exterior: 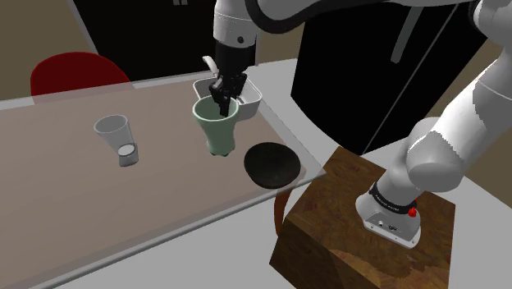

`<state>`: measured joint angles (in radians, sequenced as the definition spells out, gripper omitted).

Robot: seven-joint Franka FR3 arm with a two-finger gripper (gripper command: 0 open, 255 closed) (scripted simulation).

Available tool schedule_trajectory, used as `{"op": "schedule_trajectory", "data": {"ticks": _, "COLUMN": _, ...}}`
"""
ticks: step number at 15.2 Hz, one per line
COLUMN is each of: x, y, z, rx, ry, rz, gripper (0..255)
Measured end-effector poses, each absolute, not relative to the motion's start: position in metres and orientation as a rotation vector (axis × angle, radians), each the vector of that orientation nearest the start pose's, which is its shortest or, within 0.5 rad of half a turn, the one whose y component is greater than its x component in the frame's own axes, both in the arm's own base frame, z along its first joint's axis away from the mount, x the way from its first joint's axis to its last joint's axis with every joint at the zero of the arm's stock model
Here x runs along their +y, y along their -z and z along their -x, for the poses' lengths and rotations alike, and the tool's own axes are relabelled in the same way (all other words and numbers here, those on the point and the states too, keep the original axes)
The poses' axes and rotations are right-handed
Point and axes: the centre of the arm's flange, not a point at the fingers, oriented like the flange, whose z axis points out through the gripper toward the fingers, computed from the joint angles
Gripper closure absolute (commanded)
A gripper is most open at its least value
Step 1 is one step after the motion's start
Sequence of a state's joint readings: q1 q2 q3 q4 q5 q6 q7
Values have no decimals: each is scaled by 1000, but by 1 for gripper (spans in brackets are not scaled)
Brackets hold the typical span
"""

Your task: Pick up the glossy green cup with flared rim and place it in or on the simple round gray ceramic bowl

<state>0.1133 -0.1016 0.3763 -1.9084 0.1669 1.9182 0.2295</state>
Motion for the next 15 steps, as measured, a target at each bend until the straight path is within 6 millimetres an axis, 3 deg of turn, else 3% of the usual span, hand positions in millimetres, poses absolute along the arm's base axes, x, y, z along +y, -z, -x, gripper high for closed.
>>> {"op": "schedule_trajectory", "data": {"ticks": 11, "x": 159, "y": -572, "z": -375, "rx": -313, "ry": 84, "rz": 2972, "gripper": 255}}
{"op": "schedule_trajectory", "data": {"ticks": 15, "x": 149, "y": -556, "z": -364, "rx": -315, "ry": 83, "rz": 2971, "gripper": 255}}
